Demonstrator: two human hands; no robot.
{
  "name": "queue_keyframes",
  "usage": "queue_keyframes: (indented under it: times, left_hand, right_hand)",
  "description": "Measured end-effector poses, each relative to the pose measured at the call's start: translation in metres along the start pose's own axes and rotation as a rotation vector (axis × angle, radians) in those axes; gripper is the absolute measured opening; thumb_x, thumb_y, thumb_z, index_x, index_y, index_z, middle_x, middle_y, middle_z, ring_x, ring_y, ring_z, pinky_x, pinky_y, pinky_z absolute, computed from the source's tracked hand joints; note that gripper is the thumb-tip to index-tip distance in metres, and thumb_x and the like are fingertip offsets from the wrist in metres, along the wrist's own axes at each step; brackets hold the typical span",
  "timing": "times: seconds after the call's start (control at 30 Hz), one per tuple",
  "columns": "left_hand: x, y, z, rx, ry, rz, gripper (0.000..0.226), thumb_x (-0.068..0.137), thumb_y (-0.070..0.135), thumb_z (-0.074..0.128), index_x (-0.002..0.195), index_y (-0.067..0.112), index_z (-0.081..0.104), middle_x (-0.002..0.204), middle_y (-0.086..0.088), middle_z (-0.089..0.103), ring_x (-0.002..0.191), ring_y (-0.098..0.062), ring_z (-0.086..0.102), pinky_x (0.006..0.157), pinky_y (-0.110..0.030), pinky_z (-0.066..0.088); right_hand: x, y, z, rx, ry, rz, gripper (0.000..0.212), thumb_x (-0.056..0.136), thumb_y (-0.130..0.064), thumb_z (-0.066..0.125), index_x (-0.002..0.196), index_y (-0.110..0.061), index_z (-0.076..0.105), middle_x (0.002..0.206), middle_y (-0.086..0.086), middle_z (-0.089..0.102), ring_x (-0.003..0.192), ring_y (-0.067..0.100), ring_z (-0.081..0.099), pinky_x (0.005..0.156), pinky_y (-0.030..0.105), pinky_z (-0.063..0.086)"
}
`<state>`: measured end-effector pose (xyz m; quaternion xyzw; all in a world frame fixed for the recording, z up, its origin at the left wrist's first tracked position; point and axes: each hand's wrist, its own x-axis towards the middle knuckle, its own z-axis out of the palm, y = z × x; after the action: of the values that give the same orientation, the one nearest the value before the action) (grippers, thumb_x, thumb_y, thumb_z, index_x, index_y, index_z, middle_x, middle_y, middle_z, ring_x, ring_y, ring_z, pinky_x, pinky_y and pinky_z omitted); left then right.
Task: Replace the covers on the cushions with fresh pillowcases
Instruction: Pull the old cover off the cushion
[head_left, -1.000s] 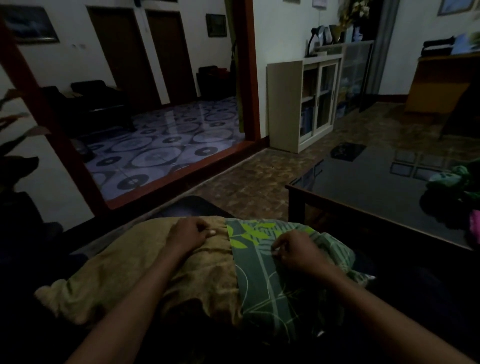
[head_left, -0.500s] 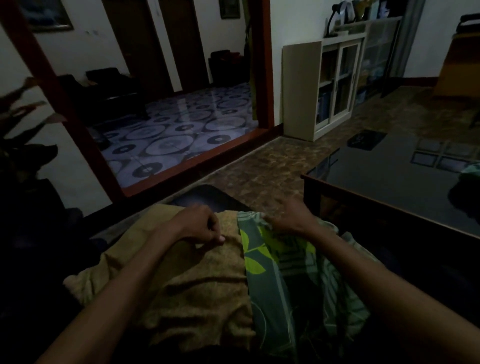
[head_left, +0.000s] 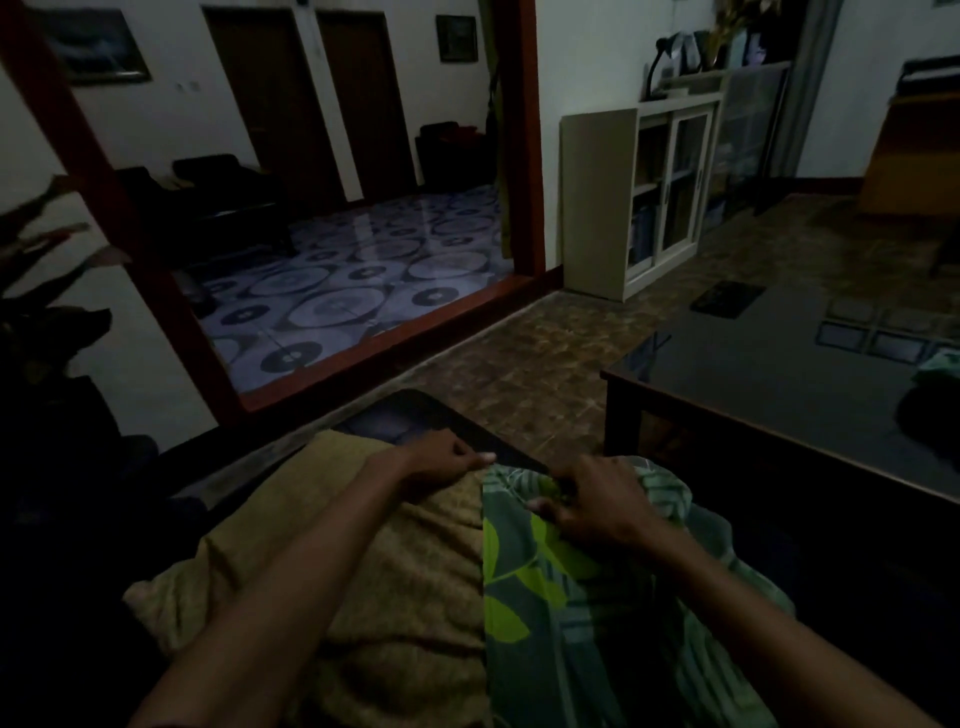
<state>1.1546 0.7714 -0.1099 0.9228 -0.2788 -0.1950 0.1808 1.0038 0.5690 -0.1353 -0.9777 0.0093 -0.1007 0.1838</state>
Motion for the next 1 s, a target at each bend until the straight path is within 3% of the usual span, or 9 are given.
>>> queue_keyframes:
  times: [0.07, 0.13, 0.2, 0.33, 0.5, 0.67, 0.8, 0.9, 1.0]
  left_hand:
    - [0.002, 0.001, 0.015, -0.067, 0.073, 0.043, 0.059, 0.091, 0.061, 0.059, 0.056, 0.019, 0.037, 0.057, 0.0, 0.034, 0.051, -0.019, 0.036, 0.058, -0.037, 0.033]
    - [-0.002, 0.007, 0.016, -0.146, 0.247, 0.122, 0.058, 0.097, 0.035, 0.063, 0.054, 0.011, 0.032, 0.045, -0.006, 0.05, 0.041, -0.011, 0.049, 0.06, -0.042, 0.048]
    - [-0.007, 0.016, 0.002, -0.167, 0.421, 0.162, 0.037, 0.098, 0.018, 0.061, 0.064, 0.008, 0.049, 0.081, 0.021, 0.061, 0.069, 0.0, 0.066, 0.073, -0.037, 0.055]
    - [-0.015, 0.036, -0.057, -0.187, 0.674, 0.253, 0.035, 0.098, 0.024, 0.061, 0.064, 0.031, 0.068, 0.071, 0.011, 0.07, 0.068, -0.007, 0.066, 0.066, -0.03, 0.052]
    - [-0.019, 0.045, -0.113, -0.057, 0.957, 0.46, 0.017, 0.095, 0.025, 0.061, 0.085, 0.019, 0.074, 0.078, 0.003, 0.069, 0.069, -0.012, 0.062, 0.063, -0.029, 0.05]
    - [-0.027, 0.026, -0.077, 0.011, 0.737, 0.51, 0.02, 0.093, 0.027, 0.068, 0.081, 0.043, 0.069, 0.076, 0.021, 0.066, 0.068, -0.001, 0.062, 0.062, -0.017, 0.045]
    - [-0.029, 0.011, -0.051, -0.153, 0.687, 0.392, 0.01, 0.087, 0.037, 0.076, 0.081, 0.042, 0.07, 0.081, 0.019, 0.071, 0.079, -0.001, 0.066, 0.069, -0.019, 0.049]
    - [-0.038, 0.013, -0.051, -0.15, 0.646, 0.402, 0.017, 0.084, 0.027, 0.08, 0.082, 0.041, 0.07, 0.082, 0.025, 0.07, 0.084, 0.004, 0.065, 0.073, -0.01, 0.046]
    - [-0.041, 0.009, -0.055, -0.142, 0.674, 0.39, 0.019, 0.083, 0.02, 0.08, 0.081, 0.037, 0.074, 0.084, 0.023, 0.072, 0.082, 0.0, 0.067, 0.076, -0.022, 0.052]
  right_hand:
    - [-0.006, 0.002, -0.001, 0.005, 0.058, -0.001, 0.053, 0.084, -0.064, 0.067, 0.061, -0.018, 0.053, 0.057, -0.002, 0.052, 0.058, 0.013, 0.051, 0.063, 0.033, 0.027]
    - [-0.007, 0.001, -0.004, 0.07, 0.123, 0.017, 0.046, 0.08, -0.062, 0.071, 0.062, -0.021, 0.058, 0.06, -0.002, 0.06, 0.061, 0.014, 0.057, 0.062, 0.033, 0.032]
    - [-0.004, -0.005, -0.015, 0.149, 0.194, -0.005, 0.047, 0.079, -0.054, 0.076, 0.053, -0.027, 0.047, 0.057, -0.003, 0.057, 0.057, 0.014, 0.055, 0.059, 0.035, 0.034]
    - [0.013, -0.027, -0.057, 0.175, 0.428, -0.139, 0.026, 0.077, -0.046, 0.076, 0.06, -0.032, 0.062, 0.064, -0.011, 0.06, 0.06, 0.011, 0.055, 0.063, 0.033, 0.045]
    - [0.024, -0.055, -0.11, 0.027, 0.516, -0.17, 0.023, 0.08, -0.051, 0.077, 0.09, -0.031, 0.076, 0.086, -0.007, 0.065, 0.08, 0.015, 0.057, 0.08, 0.036, 0.039]
    - [0.016, -0.036, -0.129, 0.082, 0.217, -0.114, 0.034, 0.086, -0.064, 0.066, 0.104, -0.036, 0.075, 0.087, -0.016, 0.071, 0.078, 0.001, 0.064, 0.069, 0.027, 0.054]
    - [0.011, -0.016, -0.117, -0.153, 0.246, -0.009, 0.04, 0.091, -0.049, 0.066, 0.13, -0.04, 0.064, 0.13, -0.008, 0.063, 0.122, 0.019, 0.052, 0.099, 0.038, 0.039]
    - [0.007, -0.017, -0.118, -0.079, 0.329, 0.005, 0.016, 0.087, -0.037, 0.073, 0.103, -0.038, 0.078, 0.105, -0.01, 0.074, 0.1, 0.017, 0.067, 0.089, 0.037, 0.051]
    - [0.0, -0.019, -0.127, 0.002, 0.356, 0.037, 0.009, 0.083, -0.029, 0.077, 0.087, -0.036, 0.08, 0.087, -0.013, 0.077, 0.083, 0.012, 0.07, 0.082, 0.036, 0.056]
